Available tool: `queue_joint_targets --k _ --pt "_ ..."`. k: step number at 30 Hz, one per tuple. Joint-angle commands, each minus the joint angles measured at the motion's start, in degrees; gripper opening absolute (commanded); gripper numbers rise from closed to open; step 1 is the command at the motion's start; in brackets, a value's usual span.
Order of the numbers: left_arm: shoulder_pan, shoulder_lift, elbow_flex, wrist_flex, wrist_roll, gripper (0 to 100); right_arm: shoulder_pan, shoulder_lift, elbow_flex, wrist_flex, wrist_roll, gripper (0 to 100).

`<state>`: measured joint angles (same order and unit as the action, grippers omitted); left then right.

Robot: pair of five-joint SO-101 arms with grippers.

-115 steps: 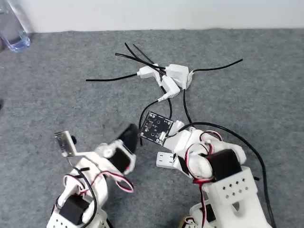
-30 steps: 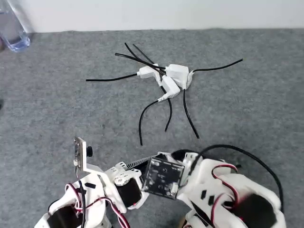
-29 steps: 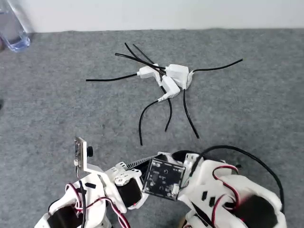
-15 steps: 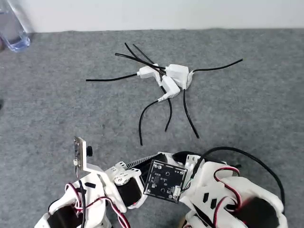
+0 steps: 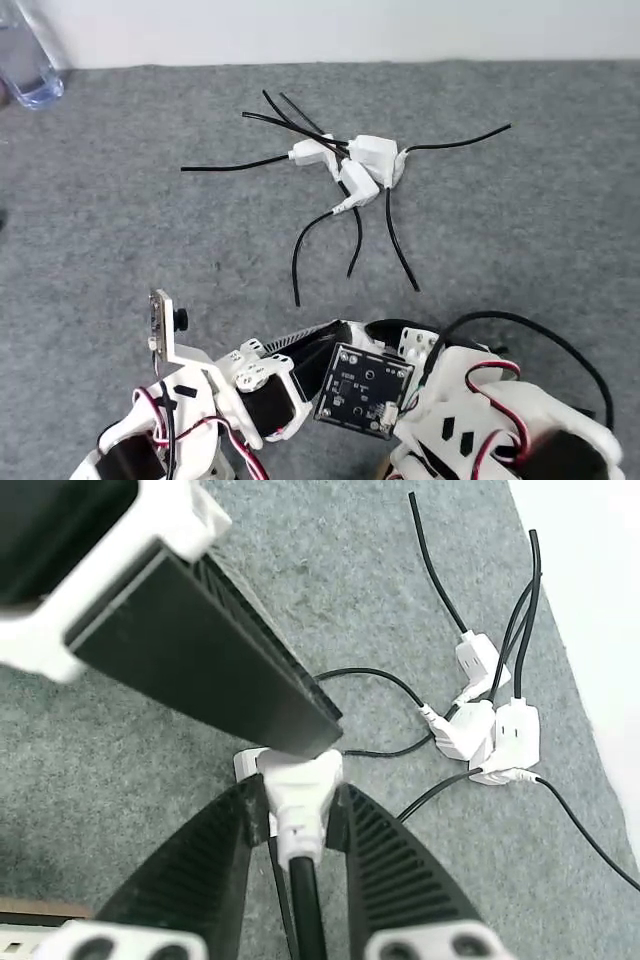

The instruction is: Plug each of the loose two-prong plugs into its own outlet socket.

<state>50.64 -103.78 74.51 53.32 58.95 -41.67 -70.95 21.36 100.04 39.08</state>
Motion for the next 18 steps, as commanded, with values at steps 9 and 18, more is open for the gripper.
queue_joint_targets --k 9,18 --pt "-4.04 -0.62 -1.01 0.70 0.18 1 4.70 0.13 0.44 -0.92 1.76 0.7" --pt "-34.99 -0.62 0.48 0.79 0.09 1 10.77 13.67 -3.96 -0.31 2.64 0.7"
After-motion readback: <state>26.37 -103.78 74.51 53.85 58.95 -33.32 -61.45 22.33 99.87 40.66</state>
